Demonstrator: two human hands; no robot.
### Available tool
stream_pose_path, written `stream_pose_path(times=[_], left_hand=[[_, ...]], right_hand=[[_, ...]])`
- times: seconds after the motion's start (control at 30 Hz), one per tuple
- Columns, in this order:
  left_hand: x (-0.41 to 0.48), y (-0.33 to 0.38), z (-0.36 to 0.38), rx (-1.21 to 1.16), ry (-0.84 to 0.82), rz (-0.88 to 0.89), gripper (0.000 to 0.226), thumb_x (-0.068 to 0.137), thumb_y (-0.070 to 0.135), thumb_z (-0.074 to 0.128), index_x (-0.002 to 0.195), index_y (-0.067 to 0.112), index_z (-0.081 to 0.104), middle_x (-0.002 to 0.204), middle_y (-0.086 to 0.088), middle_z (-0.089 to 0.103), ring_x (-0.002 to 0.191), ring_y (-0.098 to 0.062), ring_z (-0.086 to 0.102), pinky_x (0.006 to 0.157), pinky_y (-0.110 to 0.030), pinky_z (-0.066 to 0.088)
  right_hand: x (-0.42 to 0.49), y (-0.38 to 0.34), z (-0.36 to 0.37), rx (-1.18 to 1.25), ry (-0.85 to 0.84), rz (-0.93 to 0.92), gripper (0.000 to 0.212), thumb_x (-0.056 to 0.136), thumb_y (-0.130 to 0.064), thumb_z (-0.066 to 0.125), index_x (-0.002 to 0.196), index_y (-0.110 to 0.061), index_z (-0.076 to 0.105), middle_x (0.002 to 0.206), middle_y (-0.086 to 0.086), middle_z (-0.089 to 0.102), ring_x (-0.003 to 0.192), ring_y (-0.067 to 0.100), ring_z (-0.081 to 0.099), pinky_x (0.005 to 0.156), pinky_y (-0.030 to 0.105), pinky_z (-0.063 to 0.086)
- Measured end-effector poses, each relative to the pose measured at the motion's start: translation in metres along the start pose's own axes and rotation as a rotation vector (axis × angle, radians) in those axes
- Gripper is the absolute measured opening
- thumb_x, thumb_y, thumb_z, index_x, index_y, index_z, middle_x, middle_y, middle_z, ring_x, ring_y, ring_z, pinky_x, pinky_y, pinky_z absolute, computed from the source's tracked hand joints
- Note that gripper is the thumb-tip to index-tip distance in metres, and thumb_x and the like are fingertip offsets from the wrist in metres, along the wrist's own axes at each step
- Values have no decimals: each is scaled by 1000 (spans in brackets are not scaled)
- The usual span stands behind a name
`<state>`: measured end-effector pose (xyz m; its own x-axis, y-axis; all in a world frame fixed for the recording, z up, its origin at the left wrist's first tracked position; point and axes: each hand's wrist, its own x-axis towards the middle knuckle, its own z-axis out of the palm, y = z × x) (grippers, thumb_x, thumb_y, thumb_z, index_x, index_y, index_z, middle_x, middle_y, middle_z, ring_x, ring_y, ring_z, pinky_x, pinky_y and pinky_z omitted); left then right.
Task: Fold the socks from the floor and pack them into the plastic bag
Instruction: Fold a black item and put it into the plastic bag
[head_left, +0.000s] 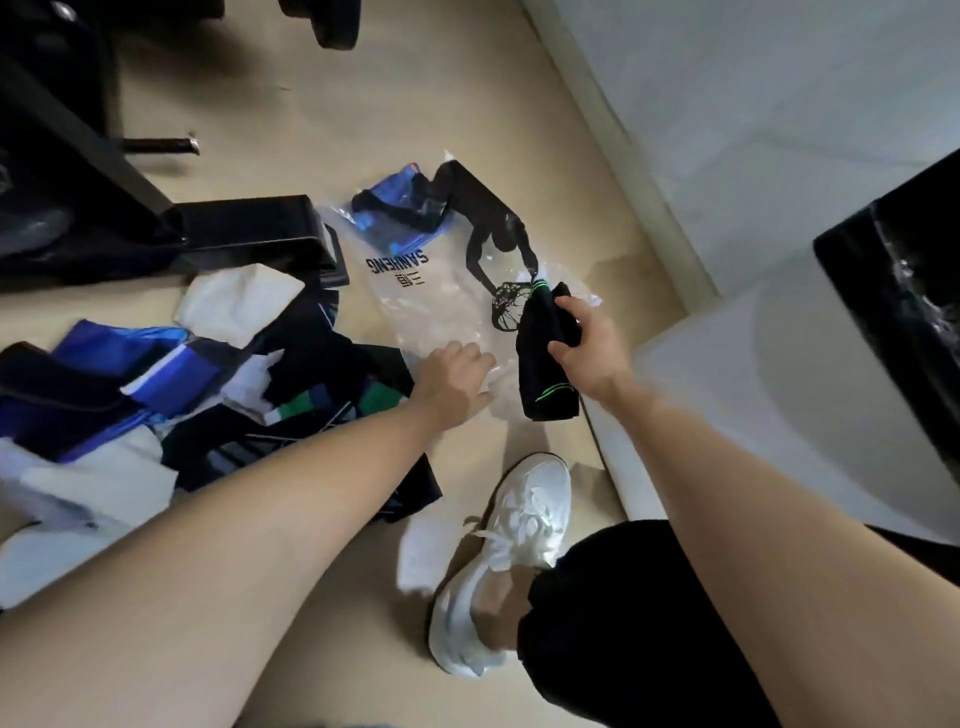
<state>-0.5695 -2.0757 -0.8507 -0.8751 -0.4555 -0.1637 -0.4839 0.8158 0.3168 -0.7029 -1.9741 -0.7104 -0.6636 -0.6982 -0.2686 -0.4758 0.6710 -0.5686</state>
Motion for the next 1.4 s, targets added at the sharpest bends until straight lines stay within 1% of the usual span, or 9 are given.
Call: stream_pose_path(times=[0.17, 0.27, 0.4, 0.57, 0.7, 0.83, 1.0, 1.17, 1.4], left_hand=[[14, -3, 31, 243, 125, 69, 30, 57, 15, 83, 81, 13, 64, 77, -7, 59, 70, -28, 58, 58, -33, 44], [17, -14, 32, 83, 113, 36, 30, 44, -5, 75, 65, 9, 58, 61, -9, 54, 56, -29, 56, 46, -30, 44], [13, -22, 6, -440, 66, -214, 7, 90, 18, 68, 87, 11, 69, 89, -8, 68, 86, -29, 61, 74, -37, 49], [-2, -40, -31, -726, 107, -313, 18, 80, 35, 82, 78, 20, 74, 75, 9, 70, 73, -10, 63, 63, -24, 44], [-24, -47, -75, -677, 218, -312, 7, 91, 27, 69, 90, 22, 65, 74, 14, 59, 76, -14, 59, 63, -27, 38], [-45, -58, -120, -583, 260, -164, 12, 94, 20, 58, 96, 29, 66, 86, 7, 69, 86, -22, 64, 76, -37, 52], [-64, -71, -160, -386, 306, -127, 24, 95, 16, 64, 115, 23, 75, 106, 1, 67, 101, -22, 63, 79, -28, 40], [-88, -83, -184, -408, 421, -83, 21, 91, 20, 70, 110, 26, 76, 103, 5, 68, 95, -19, 66, 87, -41, 53], [-107, -87, -192, -386, 513, 41, 22, 93, 17, 68, 111, 27, 76, 96, 14, 62, 88, -13, 63, 80, -39, 54]], right_hand=[[-9, 15, 11, 41, -2, 53, 59, 88, 3, 62, 142, -16, 50, 131, 6, 61, 119, 21, 57, 89, 8, 34], [-10, 19, 12, 62, 6, 60, 58, 89, 3, 61, 144, -14, 48, 134, 6, 60, 122, 21, 55, 86, 5, 30], [-14, 15, 8, 83, 53, 73, 60, 89, 2, 60, 145, -18, 47, 134, 5, 60, 122, 20, 56, 93, 13, 34], [-20, -3, -11, 158, 96, 36, 60, 91, 2, 60, 146, -18, 46, 131, 0, 59, 118, 14, 54, 90, 7, 33], [-31, -25, -32, 108, 62, -72, 59, 92, 2, 59, 146, -19, 46, 118, -5, 53, 108, 9, 48, 84, 5, 31], [-43, -49, -52, -53, -23, -204, 59, 93, -6, 61, 145, -29, 46, 129, -2, 57, 112, 11, 50, 93, 20, 35], [-53, -77, -76, -298, -123, -326, 64, 89, -6, 61, 145, -32, 44, 129, 2, 60, 116, 22, 56, 92, 25, 39], [-65, -89, -57, -448, -272, -361, 72, 86, -4, 60, 148, -29, 36, 123, 4, 62, 113, 25, 58, 96, 34, 46], [-49, -98, -8, -502, -397, -483, 87, 83, -2, 57, 151, -47, 27, 165, -2, 1, 139, 29, 40, 108, 31, 39]])
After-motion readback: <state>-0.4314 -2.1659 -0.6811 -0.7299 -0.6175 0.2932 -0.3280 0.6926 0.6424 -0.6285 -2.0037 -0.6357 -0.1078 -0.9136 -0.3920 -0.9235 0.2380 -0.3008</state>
